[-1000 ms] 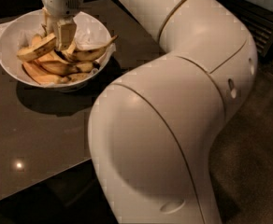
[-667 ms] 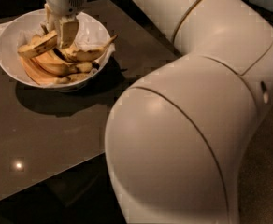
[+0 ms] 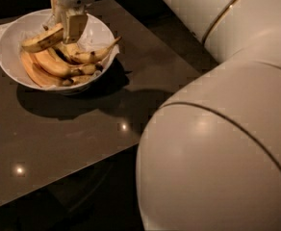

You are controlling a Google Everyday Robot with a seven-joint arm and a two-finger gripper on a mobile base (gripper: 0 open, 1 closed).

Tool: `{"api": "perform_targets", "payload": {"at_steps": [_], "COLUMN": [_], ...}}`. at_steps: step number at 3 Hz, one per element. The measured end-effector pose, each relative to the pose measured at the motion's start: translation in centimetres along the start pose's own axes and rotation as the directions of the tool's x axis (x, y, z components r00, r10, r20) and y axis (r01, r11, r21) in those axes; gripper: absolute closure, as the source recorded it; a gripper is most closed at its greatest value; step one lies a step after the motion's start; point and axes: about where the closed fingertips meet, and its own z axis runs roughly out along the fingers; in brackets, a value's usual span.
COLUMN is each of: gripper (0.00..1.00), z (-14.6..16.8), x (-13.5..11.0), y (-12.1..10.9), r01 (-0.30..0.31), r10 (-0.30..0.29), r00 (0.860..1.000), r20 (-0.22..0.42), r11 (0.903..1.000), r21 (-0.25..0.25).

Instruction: Pick banana from white bowl

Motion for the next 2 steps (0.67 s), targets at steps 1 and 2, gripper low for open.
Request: {"api": "perform_targets", "payload": {"at_steps": [1, 2], "gripper": [1.0, 1.0], "z": [-2.6, -6.9], "x": [0.6, 0.6], "y": [1.5, 4.5], "r01": [-0.048, -0.122], "r10": [0.05, 0.135], "r00": [0.998, 0.985], "r20": [-0.035, -0.106], "r11": [0.9979, 0.9848], "r21": [0.044, 0.124]}}
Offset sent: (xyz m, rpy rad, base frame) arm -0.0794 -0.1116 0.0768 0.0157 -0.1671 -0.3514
